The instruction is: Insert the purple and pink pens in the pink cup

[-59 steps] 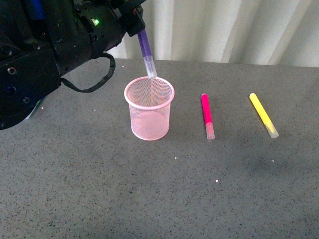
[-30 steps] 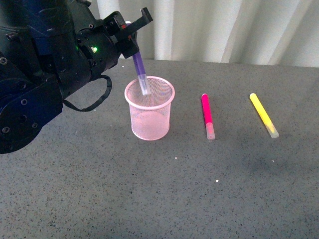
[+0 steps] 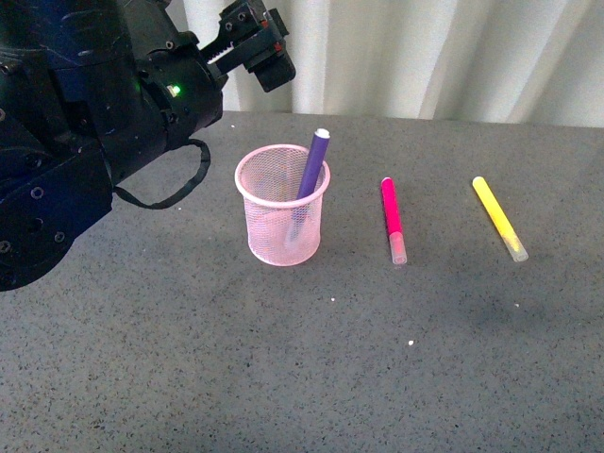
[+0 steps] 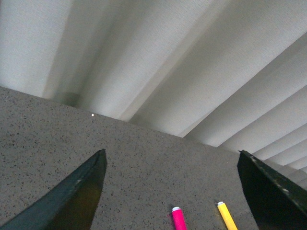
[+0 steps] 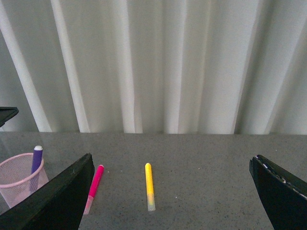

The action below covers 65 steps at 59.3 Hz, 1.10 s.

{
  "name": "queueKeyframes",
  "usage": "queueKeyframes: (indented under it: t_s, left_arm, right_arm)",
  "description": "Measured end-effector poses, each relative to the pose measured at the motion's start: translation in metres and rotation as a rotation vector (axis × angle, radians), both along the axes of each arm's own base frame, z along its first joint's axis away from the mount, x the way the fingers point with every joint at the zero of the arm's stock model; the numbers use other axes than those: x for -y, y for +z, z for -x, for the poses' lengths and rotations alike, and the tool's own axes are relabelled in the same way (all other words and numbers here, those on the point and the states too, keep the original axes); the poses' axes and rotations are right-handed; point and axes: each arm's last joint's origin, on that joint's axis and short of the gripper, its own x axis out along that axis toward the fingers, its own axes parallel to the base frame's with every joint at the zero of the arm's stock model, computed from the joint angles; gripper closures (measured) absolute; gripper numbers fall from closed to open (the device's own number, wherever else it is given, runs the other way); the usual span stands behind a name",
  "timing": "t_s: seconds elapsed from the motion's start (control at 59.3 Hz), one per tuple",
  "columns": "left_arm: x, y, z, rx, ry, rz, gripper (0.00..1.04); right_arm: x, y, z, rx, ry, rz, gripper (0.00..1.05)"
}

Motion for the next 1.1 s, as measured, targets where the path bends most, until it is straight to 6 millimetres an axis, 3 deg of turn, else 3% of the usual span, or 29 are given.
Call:
queueKeyframes:
  t_s: [0.101, 0.253, 0.438, 0.624, 0.775, 0.994, 1.096]
  left_arm:
    - [-0.004, 0.007, 0.001, 0.003, 0.002, -0.002, 0.05]
    - [-0.015, 0.035, 0.001, -0.015, -0.027, -0.015, 0.07]
    - [-0.036, 0.082, 0.008, 0.001, -0.087, -0.052, 0.07]
    - [-0.066, 0.123, 0.04, 0.001, -0.179, -0.143, 0.07]
    - [-0.096, 0.133, 0.078, -0.067, -0.255, -0.222, 0.07]
    - [-0.177, 0.13, 0.134, -0.145, -0.19, -0.237, 0.07]
    - [-0.186, 0.12, 0.151, -0.161, -0.166, -0.242, 0.07]
  right_arm:
    - [0.0, 0.0, 0.0, 0.0, 0.0, 0.0, 0.07]
    - [0.0, 0.0, 0.0, 0.0, 0.0, 0.0, 0.07]
    - [0.0, 0.0, 0.0, 0.0, 0.0, 0.0, 0.07]
    - [0.0, 0.0, 0.0, 0.0, 0.0, 0.0, 0.07]
    - [0.0, 0.0, 0.0, 0.0, 0.0, 0.0, 0.07]
    - [0.0, 0.0, 0.0, 0.0, 0.0, 0.0, 0.07]
    - [0.0, 0.0, 0.0, 0.0, 0.0, 0.0, 0.07]
